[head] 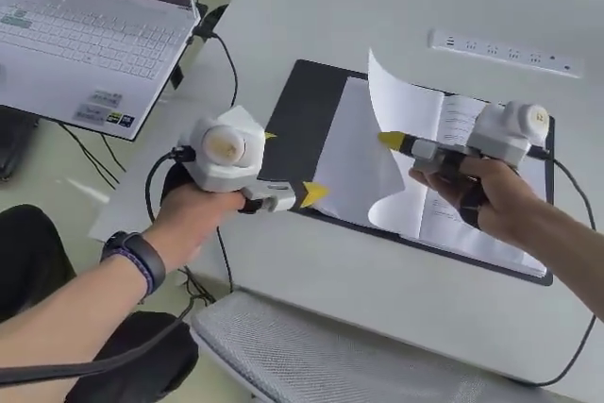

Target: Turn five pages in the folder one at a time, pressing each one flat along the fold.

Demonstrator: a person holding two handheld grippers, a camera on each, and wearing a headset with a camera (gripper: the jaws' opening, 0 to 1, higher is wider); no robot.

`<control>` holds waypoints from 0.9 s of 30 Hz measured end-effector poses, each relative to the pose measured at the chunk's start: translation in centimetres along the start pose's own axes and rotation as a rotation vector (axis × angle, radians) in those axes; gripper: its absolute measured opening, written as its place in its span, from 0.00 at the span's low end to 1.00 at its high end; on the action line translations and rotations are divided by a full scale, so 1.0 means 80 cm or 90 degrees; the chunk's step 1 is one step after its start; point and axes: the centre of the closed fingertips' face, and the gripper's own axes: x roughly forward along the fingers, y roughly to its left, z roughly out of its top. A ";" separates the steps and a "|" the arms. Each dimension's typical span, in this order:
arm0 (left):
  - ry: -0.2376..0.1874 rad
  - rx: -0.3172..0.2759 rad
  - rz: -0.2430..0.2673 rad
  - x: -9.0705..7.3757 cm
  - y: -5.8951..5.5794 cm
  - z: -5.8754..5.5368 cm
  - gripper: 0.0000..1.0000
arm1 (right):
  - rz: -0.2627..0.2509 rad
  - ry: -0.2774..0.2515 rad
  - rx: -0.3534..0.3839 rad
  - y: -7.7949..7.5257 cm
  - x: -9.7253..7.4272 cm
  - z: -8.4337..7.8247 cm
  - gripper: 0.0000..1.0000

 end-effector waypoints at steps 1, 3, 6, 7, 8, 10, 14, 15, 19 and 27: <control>0.000 -0.001 0.001 -0.002 0.000 -0.001 0.69 | -0.003 0.006 0.002 0.000 0.005 -0.005 0.00; 0.000 -0.004 0.003 -0.003 0.001 -0.002 0.69 | -0.009 0.016 0.006 0.001 0.010 -0.012 0.00; -0.002 -0.010 0.007 -0.006 0.003 -0.004 0.69 | -0.016 0.024 0.019 -0.017 0.019 -0.014 0.00; -0.002 -0.011 0.008 -0.007 0.003 -0.005 0.69 | -0.017 0.025 0.020 -0.019 0.020 -0.015 0.00; -0.003 -0.013 0.008 -0.008 0.003 -0.006 0.69 | -0.021 0.029 0.026 -0.031 0.025 -0.014 0.00; -0.003 -0.015 0.009 -0.009 0.003 -0.008 0.69 | -0.029 0.035 0.036 -0.043 0.032 -0.016 0.00; 0.001 -0.020 0.011 -0.011 0.004 -0.015 0.69 | -0.041 0.042 0.051 -0.060 0.045 -0.018 0.00; 0.001 -0.021 0.012 -0.011 0.004 -0.016 0.69 | -0.042 0.044 0.051 -0.063 0.047 -0.019 0.00; 0.003 -0.026 0.013 -0.010 0.007 -0.021 0.69 | -0.050 0.053 0.059 -0.069 0.056 -0.025 0.00; 0.008 -0.030 0.012 -0.011 0.001 -0.026 0.68 | -0.051 0.065 0.069 -0.069 0.073 -0.035 0.00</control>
